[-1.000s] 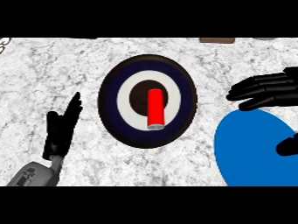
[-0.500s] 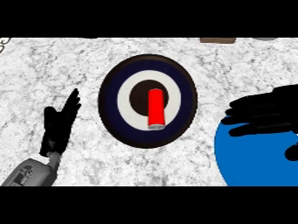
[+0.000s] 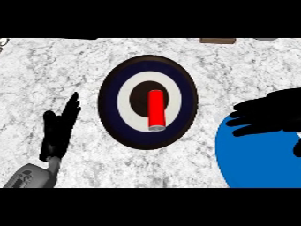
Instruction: Pick the can from the plate and place it in the plate
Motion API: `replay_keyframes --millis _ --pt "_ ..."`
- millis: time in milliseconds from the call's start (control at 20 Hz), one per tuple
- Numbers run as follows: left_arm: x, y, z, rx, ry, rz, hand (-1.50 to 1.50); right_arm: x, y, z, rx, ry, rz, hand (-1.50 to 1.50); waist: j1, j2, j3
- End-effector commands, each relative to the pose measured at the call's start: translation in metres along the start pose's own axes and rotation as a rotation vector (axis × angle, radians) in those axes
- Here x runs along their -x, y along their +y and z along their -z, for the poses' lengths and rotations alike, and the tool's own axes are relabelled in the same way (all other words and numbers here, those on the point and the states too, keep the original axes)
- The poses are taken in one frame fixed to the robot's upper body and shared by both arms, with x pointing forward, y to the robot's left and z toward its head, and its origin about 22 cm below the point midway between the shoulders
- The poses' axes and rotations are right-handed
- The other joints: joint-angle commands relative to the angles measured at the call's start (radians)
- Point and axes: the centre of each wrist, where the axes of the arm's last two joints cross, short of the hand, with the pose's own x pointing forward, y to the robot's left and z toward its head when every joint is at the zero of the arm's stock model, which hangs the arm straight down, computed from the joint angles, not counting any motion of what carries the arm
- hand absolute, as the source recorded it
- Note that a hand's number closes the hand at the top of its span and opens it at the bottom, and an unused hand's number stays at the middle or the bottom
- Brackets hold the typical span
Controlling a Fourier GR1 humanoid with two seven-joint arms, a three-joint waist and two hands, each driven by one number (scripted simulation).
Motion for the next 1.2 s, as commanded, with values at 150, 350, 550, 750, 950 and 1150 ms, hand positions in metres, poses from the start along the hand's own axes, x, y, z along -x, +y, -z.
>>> replay_keyframes --millis 150,350,550,750,950,1150 --pt "0.003 0.001 -0.002 -0.014 0.01 -0.004 0.0 0.024 0.017 -0.001 -0.104 -0.187 0.076 -1.5 -0.015 -0.004 -0.001" --pt "0.006 -0.004 -0.01 -0.003 0.016 -0.002 0.0 0.037 0.023 0.007 -0.114 -0.174 0.079 -1.5 -0.008 -0.005 0.0" --pt "0.0 0.009 0.003 -0.049 0.02 0.016 0.0 0.042 0.006 -0.005 -0.099 -0.184 0.073 -1.5 -0.023 -0.005 -0.001" --pt "0.002 0.002 0.001 -0.04 0.032 -0.013 0.0 0.04 0.022 0.035 -0.164 -0.19 0.047 -1.5 -0.037 -0.01 -0.001" --pt "0.004 0.002 -0.01 -0.023 0.026 -0.007 0.0 0.045 0.037 0.032 -0.146 -0.22 -0.007 1.5 -0.037 -0.012 -0.001" --pt "-0.002 0.011 -0.01 -0.021 0.018 0.001 0.0 0.05 0.041 0.041 -0.087 -0.266 -0.01 1.5 -0.03 -0.011 0.0"
